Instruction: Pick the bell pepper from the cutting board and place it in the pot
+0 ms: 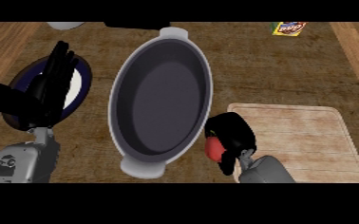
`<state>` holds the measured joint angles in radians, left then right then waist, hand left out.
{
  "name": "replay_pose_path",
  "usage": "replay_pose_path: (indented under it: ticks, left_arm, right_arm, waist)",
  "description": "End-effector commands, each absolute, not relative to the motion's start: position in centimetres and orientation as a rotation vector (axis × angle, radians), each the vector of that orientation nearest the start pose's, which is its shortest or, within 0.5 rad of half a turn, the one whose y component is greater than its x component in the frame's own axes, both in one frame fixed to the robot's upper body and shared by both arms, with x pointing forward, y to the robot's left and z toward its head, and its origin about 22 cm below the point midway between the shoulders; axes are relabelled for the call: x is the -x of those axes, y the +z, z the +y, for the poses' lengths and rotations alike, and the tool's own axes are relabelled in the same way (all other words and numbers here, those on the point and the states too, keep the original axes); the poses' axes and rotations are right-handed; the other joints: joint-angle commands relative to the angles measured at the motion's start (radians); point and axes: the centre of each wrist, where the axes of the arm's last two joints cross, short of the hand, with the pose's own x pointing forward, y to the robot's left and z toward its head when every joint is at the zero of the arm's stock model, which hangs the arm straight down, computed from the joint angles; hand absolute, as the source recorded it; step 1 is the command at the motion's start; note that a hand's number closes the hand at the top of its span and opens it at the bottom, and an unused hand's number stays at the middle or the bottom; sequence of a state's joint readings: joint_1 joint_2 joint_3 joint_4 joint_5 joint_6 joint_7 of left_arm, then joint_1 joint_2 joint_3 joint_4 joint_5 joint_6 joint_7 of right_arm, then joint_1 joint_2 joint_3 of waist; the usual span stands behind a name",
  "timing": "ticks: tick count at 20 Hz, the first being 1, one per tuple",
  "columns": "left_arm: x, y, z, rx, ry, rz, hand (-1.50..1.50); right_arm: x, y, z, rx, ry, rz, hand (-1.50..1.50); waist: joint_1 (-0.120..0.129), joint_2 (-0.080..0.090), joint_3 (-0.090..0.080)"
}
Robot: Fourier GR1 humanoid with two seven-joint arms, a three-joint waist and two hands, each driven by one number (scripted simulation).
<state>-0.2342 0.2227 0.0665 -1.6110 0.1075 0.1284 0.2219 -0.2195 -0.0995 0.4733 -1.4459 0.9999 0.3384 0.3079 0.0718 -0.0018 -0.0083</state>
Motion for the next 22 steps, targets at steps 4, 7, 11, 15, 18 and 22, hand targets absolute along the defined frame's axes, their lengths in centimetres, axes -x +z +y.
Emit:
replay_pose_path:
  ticks: [4,7,11,15,18,22]
  left_arm:
    - [-29.6,8.6,25.5,-0.108,-0.017,-1.632,0.0]
    - [-29.6,8.3,25.7,-0.119,-0.02,-1.615,0.0]
    - [-29.8,8.4,26.2,-0.137,-0.01,-1.607,0.0]
    - [-29.8,7.9,25.5,-0.129,0.011,-1.598,0.0]
    - [-29.7,7.9,26.2,-0.145,-0.007,-1.59,0.0]
    - [-30.1,8.5,26.5,-0.161,0.004,-1.608,0.0]
  right_arm:
    - [-22.9,3.7,-4.7,0.577,1.321,-1.282,1.5]
    - [-22.2,6.1,-3.8,0.632,1.125,-1.42,1.5]
    - [-21.6,9.1,-2.4,0.737,0.892,-1.559,1.5]
    - [-21.3,11.7,-0.9,0.897,0.706,-1.661,1.5]
    - [-21.1,12.4,0.0,0.957,0.578,-1.683,1.5]
    - [-20.9,13.4,0.9,1.039,0.5,-1.669,1.5]
  waist:
    - [0.048,0.002,0.009]
    - [0.035,-0.01,0.011]
    - [0.028,-0.018,0.008]
    - [0.003,-0.026,0.003]
    - [0.011,-0.023,0.003]
    - [-0.003,-0.018,0.003]
